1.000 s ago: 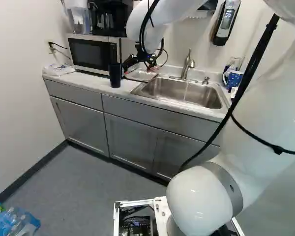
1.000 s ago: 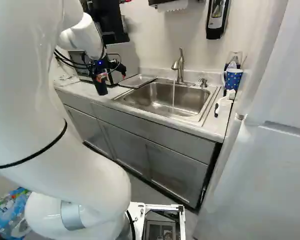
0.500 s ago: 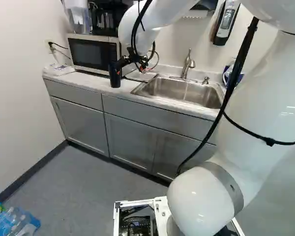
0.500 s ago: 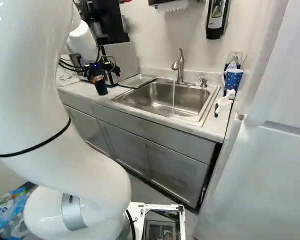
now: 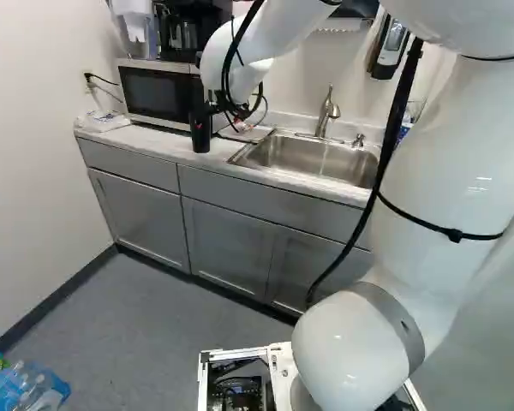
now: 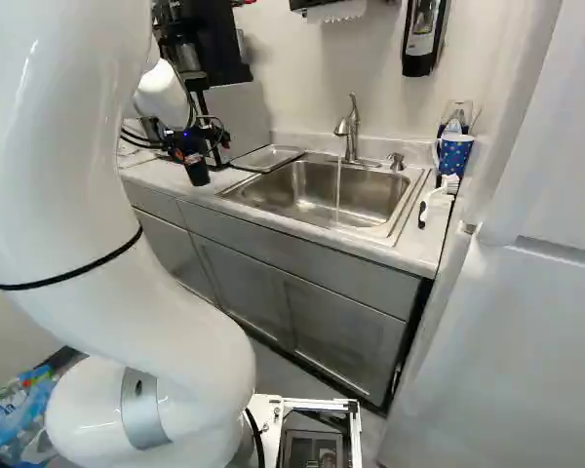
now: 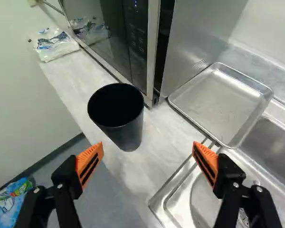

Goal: Rinse the cup and place it in the tray

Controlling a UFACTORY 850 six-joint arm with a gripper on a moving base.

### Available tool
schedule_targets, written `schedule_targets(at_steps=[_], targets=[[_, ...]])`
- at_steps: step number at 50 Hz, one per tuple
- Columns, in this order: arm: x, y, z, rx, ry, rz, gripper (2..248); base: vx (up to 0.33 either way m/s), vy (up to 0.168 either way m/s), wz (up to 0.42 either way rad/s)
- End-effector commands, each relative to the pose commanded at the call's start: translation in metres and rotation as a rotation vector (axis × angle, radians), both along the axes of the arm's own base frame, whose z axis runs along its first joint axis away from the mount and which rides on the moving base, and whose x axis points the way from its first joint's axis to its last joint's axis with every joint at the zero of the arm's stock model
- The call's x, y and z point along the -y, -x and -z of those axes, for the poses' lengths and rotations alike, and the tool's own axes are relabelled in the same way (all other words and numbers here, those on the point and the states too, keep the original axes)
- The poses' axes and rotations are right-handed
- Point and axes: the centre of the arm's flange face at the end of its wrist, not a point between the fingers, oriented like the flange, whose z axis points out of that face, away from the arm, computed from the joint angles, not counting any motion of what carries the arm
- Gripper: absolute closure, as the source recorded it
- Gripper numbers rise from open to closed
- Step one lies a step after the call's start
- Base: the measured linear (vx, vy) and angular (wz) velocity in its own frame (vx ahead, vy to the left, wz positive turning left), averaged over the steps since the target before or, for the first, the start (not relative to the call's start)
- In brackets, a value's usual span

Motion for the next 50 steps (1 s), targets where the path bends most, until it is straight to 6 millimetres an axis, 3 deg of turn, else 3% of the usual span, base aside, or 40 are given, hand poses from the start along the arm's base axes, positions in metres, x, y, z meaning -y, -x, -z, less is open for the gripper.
schedule_targets(at_steps=[50], targets=[[-0.024, -0.023, 0.038, 0.149, -0.060, -0.031, 3, 0.000, 0.000, 0.000]])
